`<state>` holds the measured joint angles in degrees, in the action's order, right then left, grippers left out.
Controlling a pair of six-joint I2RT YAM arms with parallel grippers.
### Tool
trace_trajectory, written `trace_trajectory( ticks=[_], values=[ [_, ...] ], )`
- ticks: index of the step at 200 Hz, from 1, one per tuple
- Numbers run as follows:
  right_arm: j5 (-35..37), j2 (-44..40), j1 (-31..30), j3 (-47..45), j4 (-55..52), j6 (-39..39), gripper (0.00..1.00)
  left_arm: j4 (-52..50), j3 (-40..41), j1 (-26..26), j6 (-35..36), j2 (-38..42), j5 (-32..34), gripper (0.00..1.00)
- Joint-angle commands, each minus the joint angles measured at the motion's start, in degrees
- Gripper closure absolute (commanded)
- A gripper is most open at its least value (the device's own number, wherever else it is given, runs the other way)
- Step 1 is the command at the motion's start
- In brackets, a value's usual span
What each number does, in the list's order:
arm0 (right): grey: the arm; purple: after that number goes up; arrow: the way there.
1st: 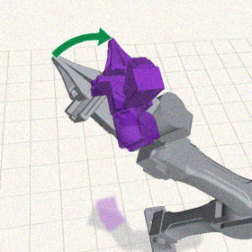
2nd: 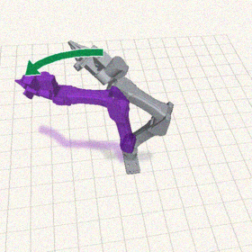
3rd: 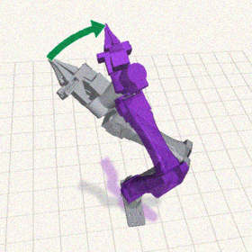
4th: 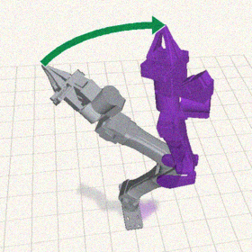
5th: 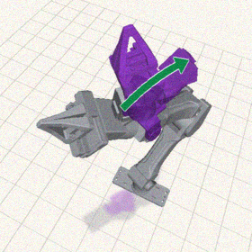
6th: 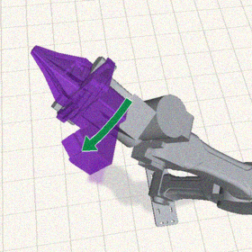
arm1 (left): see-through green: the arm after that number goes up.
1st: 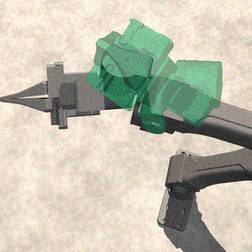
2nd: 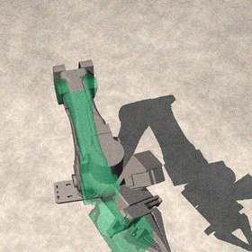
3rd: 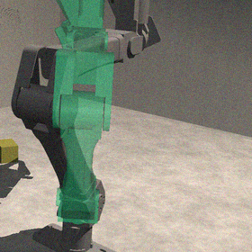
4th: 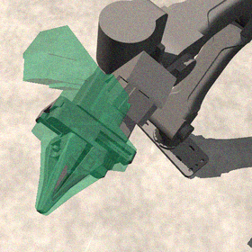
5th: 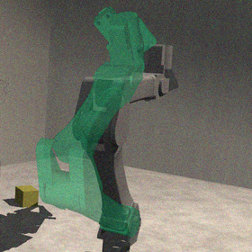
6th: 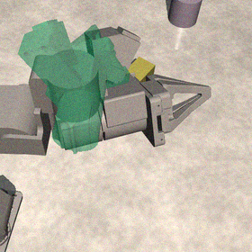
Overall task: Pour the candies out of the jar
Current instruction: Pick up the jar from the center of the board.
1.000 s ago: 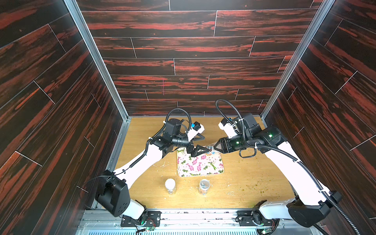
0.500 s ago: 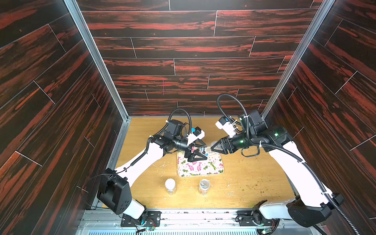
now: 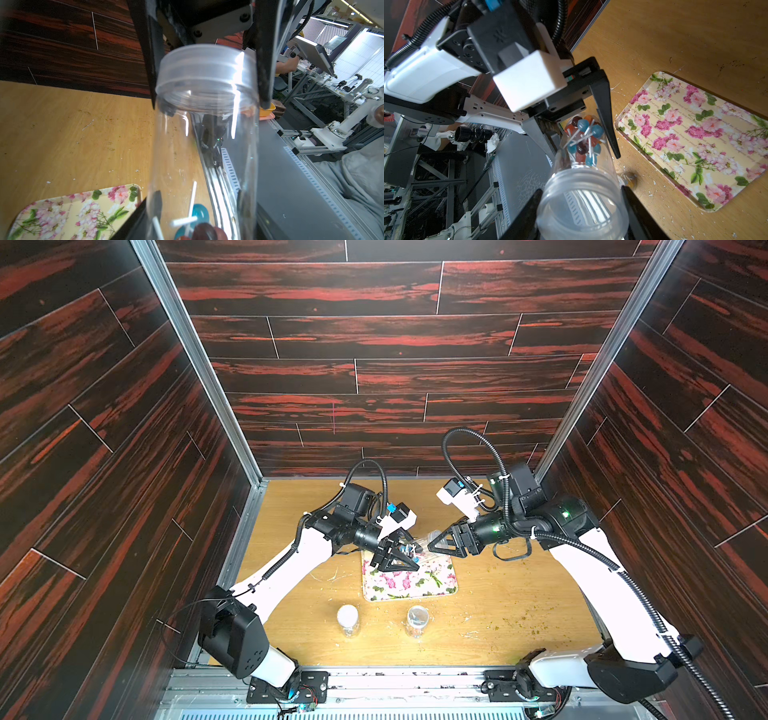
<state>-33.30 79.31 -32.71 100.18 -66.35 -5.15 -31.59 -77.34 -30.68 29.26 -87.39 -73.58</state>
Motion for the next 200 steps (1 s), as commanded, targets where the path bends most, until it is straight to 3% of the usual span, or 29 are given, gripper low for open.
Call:
trace_trajectory(
  ticks=[1, 51, 78, 96, 155, 200],
  values=[
    [-1.2, 1.4, 0.2, 1.3, 0.0, 1.7, 0.56, -3.5, -0.8, -0.3, 2.6, 2.0, -1.0, 0.45],
    [-0.6, 2.1, 0.2, 1.3, 1.2, 0.9, 0.54, -1.9, 0.1, -0.9, 1.3, 3.0, 1.9, 0.51],
    [0.8, 1.4, 0.1, 0.7, 2.9, -0.9, 0.24, 6.6, 2.5, -1.0, -3.6, 4.4, 3.5, 0.53],
    [2.6, -0.2, 0.1, -1.2, 5.7, -3.9, 0.16, 12.1, 4.6, -1.1, -7.5, 5.6, 6.6, 0.54],
    [12.1, -7.6, 0.0, -10.5, 16.3, -18.6, 0.13, 38.1, 15.5, -1.2, -23.5, 10.2, 18.5, 0.56],
    [17.2, -13.3, -0.2, -17.3, 27.1, -28.7, 0.13, 46.4, 19.8, -2.5, -26.8, 10.9, 26.7, 0.56]
  ],
)
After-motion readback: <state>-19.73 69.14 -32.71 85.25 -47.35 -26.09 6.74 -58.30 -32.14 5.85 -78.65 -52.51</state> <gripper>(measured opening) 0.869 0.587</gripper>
